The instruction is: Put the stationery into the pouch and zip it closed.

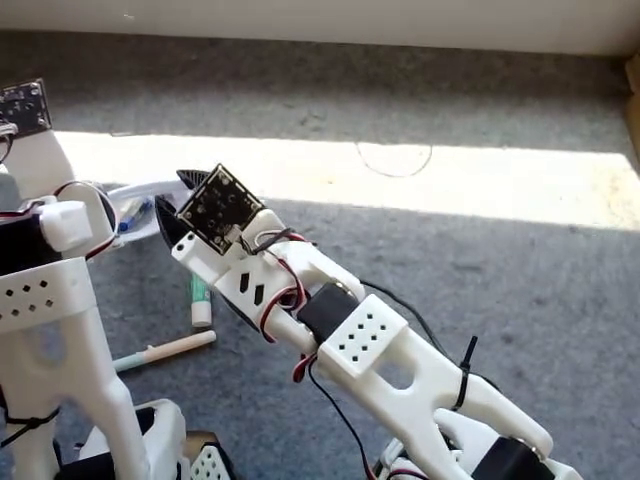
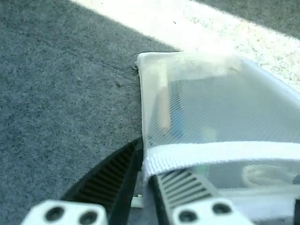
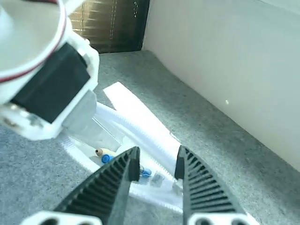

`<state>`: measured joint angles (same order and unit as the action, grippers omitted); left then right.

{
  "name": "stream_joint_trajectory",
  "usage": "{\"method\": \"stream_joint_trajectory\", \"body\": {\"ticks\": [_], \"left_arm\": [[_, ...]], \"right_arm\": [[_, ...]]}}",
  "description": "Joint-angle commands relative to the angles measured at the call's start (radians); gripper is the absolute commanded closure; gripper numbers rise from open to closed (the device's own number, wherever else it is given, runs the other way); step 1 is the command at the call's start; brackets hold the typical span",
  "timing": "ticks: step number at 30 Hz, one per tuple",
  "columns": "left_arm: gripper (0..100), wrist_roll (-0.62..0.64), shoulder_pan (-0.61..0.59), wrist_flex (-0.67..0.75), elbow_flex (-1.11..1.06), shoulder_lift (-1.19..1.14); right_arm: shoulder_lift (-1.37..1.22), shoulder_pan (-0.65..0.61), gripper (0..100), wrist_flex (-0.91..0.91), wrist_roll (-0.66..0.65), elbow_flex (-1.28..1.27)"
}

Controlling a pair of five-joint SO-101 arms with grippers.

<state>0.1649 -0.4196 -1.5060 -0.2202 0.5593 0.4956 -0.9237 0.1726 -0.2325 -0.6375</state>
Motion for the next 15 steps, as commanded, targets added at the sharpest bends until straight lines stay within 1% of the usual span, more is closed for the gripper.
{"method": "stream_joint_trajectory", "body": {"ticks": [1, 3, 8, 15], "left_arm": [[99, -0.003, -0.082, 0.015, 0.008, 0.022], [99, -0.003, -0.107, 0.015, 0.008, 0.022], [99, -0.003, -0.14, 0.012, 0.008, 0.022], [99, -0.003, -0.136, 0.02, -0.013, 0.022]], "right_arm": [[0.061, -0.03, 87.6, 0.031, -0.008, 0.064], [0.077, -0.047, 87.6, 0.051, -0.008, 0.064], [0.154, -0.094, 87.6, 0.18, -0.008, 0.064], [0.292, -0.088, 87.6, 0.38, -0.008, 0.062]]}}
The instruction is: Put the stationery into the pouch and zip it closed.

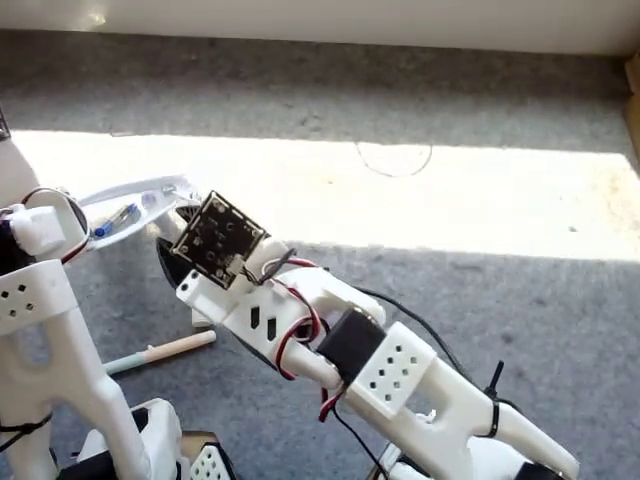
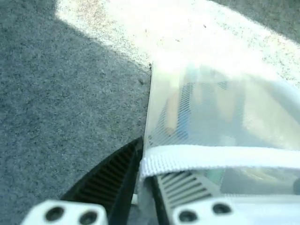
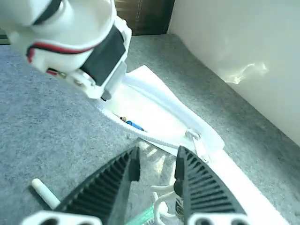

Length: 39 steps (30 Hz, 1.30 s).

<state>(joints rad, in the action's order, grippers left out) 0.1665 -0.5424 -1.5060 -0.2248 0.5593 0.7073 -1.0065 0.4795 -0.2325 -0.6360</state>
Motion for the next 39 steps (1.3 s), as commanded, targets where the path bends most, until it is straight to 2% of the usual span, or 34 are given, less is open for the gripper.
{"method": "stream_joint_trajectory", "body": {"ticks": [1, 5, 10, 17, 24, 33, 39], "left_arm": [[99, -0.005, -0.013, 0.029, -0.016, 0.022], [99, -0.002, -0.019, 0.051, -0.028, 0.024], [99, 0.032, -0.019, 0.051, -0.025, 0.024], [99, 0.038, -0.024, 0.052, -0.021, 0.024], [99, 0.081, -0.116, 0.074, -0.019, 0.024], [99, 0.101, -0.131, 0.087, -0.021, 0.024], [99, 0.11, -0.217, 0.103, -0.021, 0.024]], "right_arm": [[0.097, -0.008, 87.6, 0.096, -0.008, 0.056], [0.131, -0.012, 87.6, 0.133, -0.002, 0.042], [0.102, -0.007, 87.6, 0.139, 0.152, -0.05], [0.004, -0.005, 87.6, 0.14, 0.241, -0.094], [-0.17, -0.007, 87.6, 0.14, 0.333, -0.085], [-0.429, -0.004, 87.6, 0.145, 0.422, 0.073], [-0.561, -0.004, 87.6, 0.145, 0.422, 0.179]]}}
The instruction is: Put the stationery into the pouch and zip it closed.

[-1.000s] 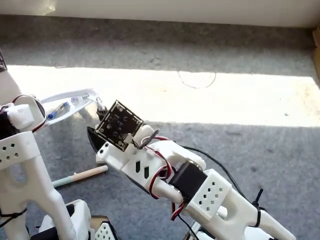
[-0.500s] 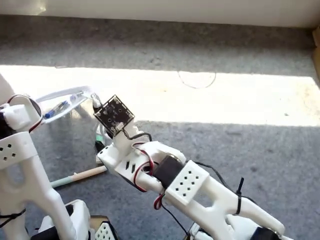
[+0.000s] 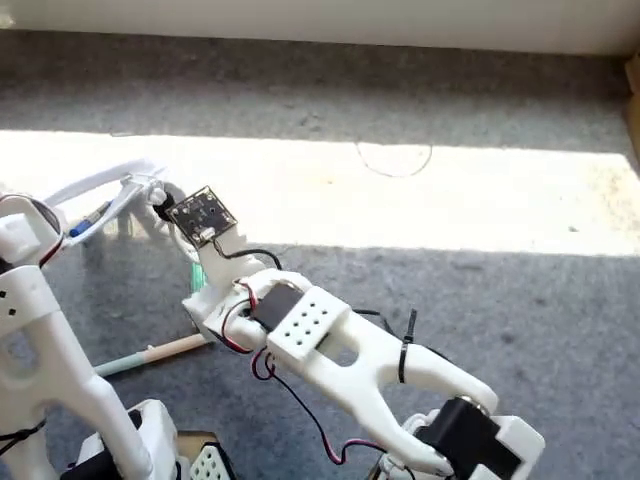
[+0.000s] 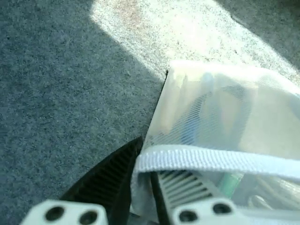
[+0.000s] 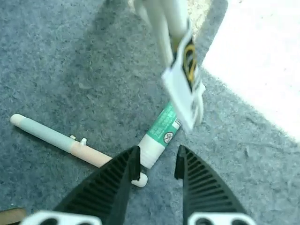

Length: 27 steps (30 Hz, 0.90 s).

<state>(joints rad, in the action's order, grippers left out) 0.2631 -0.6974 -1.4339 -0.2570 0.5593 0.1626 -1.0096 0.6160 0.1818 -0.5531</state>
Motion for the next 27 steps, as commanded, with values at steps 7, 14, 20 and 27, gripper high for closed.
{"method": "stream_joint_trajectory", "body": {"ticks": [7, 14, 20, 27], "left_arm": [[99, 0.014, -0.067, 0.035, 0.008, 0.024], [99, 0.014, -0.067, 0.037, 0.01, 0.024], [99, 0.014, -0.067, 0.037, 0.005, 0.024], [99, 0.014, -0.067, 0.037, 0.004, 0.024]], "right_arm": [[-0.142, 0.012, 87.6, 0.008, 0.011, 0.202], [-0.294, 0.073, 87.6, 0.008, 0.15, 0.34], [-0.423, 0.081, 87.6, 0.008, 0.15, 0.443], [-0.545, 0.081, 87.6, 0.008, 0.15, 0.555]]}}
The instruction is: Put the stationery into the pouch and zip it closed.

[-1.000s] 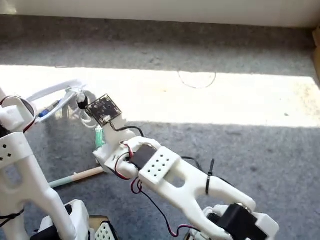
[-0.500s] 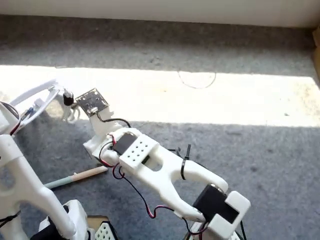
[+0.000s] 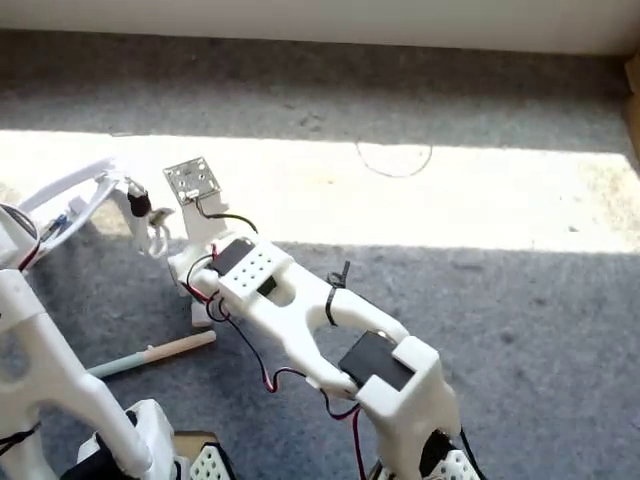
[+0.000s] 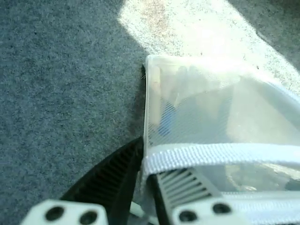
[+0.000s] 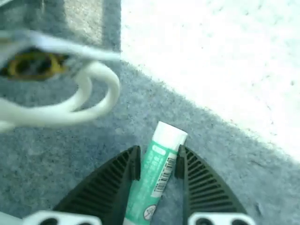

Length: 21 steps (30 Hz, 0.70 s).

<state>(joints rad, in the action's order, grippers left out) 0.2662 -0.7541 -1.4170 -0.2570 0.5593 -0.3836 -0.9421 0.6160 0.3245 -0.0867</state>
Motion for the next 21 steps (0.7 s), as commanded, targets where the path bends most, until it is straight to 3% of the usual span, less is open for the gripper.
{"method": "stream_joint_trajectory", "body": {"ticks": [1, 21], "left_arm": [[99, 0.009, -0.01, 0.02, 0.004, 0.024], [99, 0.006, -0.01, 0.012, 0.002, 0.024]], "right_arm": [[-0.01, 0.013, 87.6, 0.008, 0.008, 0.097], [-0.033, 0.054, 93.6, 0.071, 0.0, 0.107]]}}
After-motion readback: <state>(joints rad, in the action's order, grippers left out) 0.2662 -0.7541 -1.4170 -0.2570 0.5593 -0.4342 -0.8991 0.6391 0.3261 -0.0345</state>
